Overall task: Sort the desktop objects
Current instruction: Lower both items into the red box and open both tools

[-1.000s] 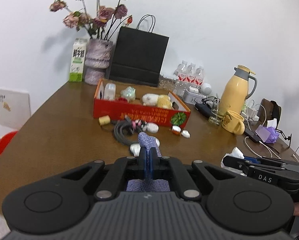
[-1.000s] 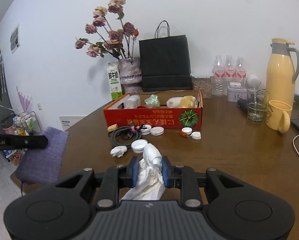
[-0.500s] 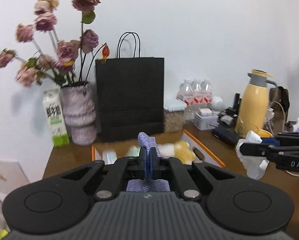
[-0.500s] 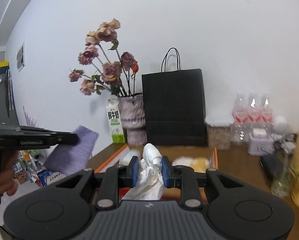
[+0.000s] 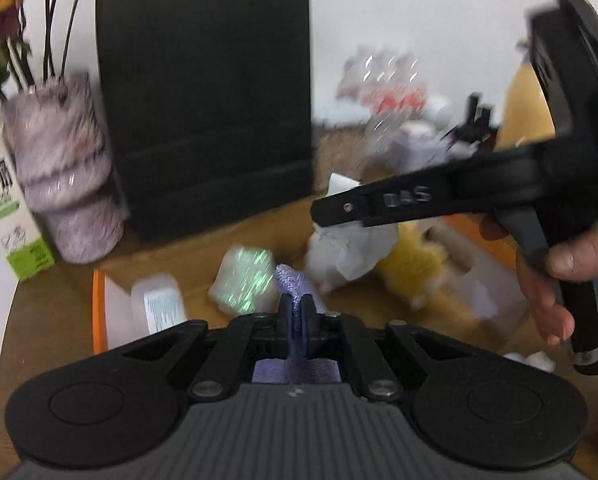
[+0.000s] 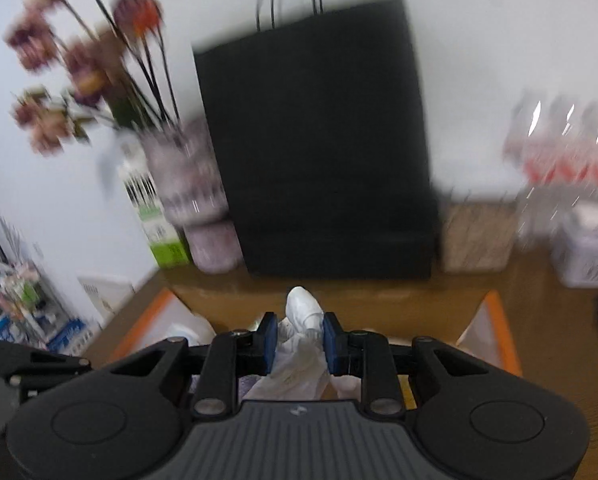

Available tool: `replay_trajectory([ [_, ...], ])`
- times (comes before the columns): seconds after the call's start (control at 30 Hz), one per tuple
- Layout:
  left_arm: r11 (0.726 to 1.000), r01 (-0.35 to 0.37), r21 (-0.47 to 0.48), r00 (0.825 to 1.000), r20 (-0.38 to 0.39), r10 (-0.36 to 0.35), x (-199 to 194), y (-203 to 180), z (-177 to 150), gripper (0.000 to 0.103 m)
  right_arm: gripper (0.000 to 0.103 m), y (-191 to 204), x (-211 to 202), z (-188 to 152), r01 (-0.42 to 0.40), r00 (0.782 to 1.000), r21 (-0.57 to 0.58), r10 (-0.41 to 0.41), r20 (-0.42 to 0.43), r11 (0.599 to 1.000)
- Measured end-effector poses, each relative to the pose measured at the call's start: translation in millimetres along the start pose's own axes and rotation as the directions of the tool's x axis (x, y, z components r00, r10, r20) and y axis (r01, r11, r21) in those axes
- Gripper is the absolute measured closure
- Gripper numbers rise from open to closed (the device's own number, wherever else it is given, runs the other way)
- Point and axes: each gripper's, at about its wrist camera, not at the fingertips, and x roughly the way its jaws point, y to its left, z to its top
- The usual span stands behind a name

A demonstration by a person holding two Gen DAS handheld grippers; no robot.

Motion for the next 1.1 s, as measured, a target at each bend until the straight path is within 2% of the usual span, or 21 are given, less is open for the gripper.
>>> replay_trajectory([
  [0.07, 1.0, 0.005, -0.01, 0.999, -0.05, -0.006, 18, 2, -12, 0.092, 0.073, -3, 20, -7, -0.007, 0.999, 0.015, 0.008, -0.035, 1.0],
  [0.1, 1.0, 0.001, -0.017, 0.998, -0.067, -0.002, 23, 3, -16, 0.09, 0.065, -4, 26, -7, -0.01, 0.998, 0.026, 0.012, -0.067, 1.0],
  [0.13, 1.0, 0.004, -0.013, 0.997, -0.077, -0.005, 26, 3, -19, 0.083, 0.062, -4, 26, -6, -0.011, 0.998, 0.03, 0.013, -0.064, 0.999],
  [0.17, 1.0, 0.019, -0.007, 0.997, -0.079, -0.019, 27, 4, -22, 0.073, 0.048, -4, 23, -6, -0.008, 0.999, 0.027, 0.009, -0.035, 1.0],
  [0.2, 0.999, 0.039, -0.006, 0.996, -0.079, -0.04, 27, 6, -24, 0.067, 0.028, -5, 20, -6, 0.003, 1.0, 0.033, -0.002, -0.012, 0.999],
  [0.23, 0.998, 0.054, -0.015, 0.996, -0.077, -0.055, 25, 8, -24, 0.057, 0.021, -5, 19, -6, 0.007, 1.0, 0.043, -0.007, -0.001, 0.999],
  [0.3, 0.996, 0.065, -0.054, 0.995, -0.075, -0.069, 22, 12, -22, 0.041, 0.021, -7, 18, -9, -0.005, 1.0, 0.053, 0.005, 0.0, 0.999],
  [0.33, 0.995, 0.068, -0.077, 0.994, -0.078, -0.074, 21, 15, -22, 0.028, 0.021, -8, 17, -9, -0.01, 1.0, 0.055, 0.009, 0.002, 0.998],
  [0.37, 0.992, 0.075, -0.104, 0.993, -0.082, -0.083, 19, 16, -22, 0.021, 0.021, -8, 16, -10, -0.003, 1.0, 0.051, 0.003, 0.012, 0.999],
  [0.43, 0.986, 0.079, -0.148, 0.991, -0.094, -0.093, 16, 16, -29, 0.021, 0.021, -9, 14, -11, -0.005, 0.999, 0.046, 0.004, 0.033, 0.999],
  [0.57, 0.988, 0.024, -0.155, 0.989, -0.138, -0.046, 14, 5, -41, 0.022, 0.021, -10, 15, -11, -0.013, 1.0, 0.056, 0.013, 0.0, 0.998],
  [0.6, 0.982, 0.022, -0.185, 0.987, -0.15, -0.051, 14, 7, -44, 0.022, 0.021, -10, 11, -13, -0.014, 1.0, 0.052, 0.013, 0.013, 0.999],
  [0.7, 0.954, 0.006, -0.3, 0.985, -0.164, -0.058, 8, 13, -56, 0.023, 0.021, -5, -22, -23, 0.002, 0.991, 0.028, -0.006, 0.135, 1.0],
  [0.77, 0.947, -0.015, -0.321, 0.988, -0.151, -0.036, -2, 12, -59, 0.023, 0.02, -2, -48, -30, 0.022, 0.985, 0.012, -0.024, 0.169, 1.0],
  [0.83, 0.939, -0.039, -0.342, 0.993, -0.121, -0.003, -16, 10, -60, 0.023, 0.019, 0, -65, -32, 0.039, 0.992, -0.019, -0.036, 0.118, 0.999],
  [0.93, 0.933, -0.06, -0.356, 0.993, -0.115, 0.02, -37, 6, -55, 0.022, 0.019, 7, -92, -40, 0.109, 0.994, -0.124, -0.106, 0.029, 0.986],
  [1.1, 0.919, -0.11, -0.379, 0.994, -0.053, 0.097, -91, -7, -39, 0.02, 0.019, 12, -134, -59, 0.167, 0.984, -0.21, -0.176, -0.024, 0.963],
])
